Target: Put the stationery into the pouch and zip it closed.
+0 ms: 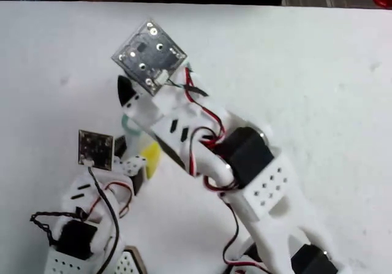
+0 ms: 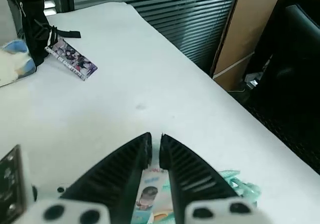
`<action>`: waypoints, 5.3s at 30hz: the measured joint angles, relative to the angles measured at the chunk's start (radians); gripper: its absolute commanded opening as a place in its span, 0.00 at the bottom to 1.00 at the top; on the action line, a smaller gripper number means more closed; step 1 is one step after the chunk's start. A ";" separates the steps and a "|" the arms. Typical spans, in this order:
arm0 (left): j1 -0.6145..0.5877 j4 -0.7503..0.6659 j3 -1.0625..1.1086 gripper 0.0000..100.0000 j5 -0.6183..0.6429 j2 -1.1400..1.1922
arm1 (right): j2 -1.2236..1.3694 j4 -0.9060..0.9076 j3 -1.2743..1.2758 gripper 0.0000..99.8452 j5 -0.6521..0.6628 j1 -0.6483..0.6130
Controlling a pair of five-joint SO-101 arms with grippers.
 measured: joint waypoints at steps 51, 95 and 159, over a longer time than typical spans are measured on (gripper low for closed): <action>-0.005 0.000 0.000 0.24 0.000 -0.002 | -0.044 0.106 0.038 0.23 -0.153 0.009; -0.005 0.000 0.000 0.24 0.000 -0.002 | -0.391 -0.393 0.563 0.02 -0.120 0.009; -0.002 0.000 0.000 0.24 0.000 -0.002 | 0.477 0.528 -0.479 0.31 -0.598 0.086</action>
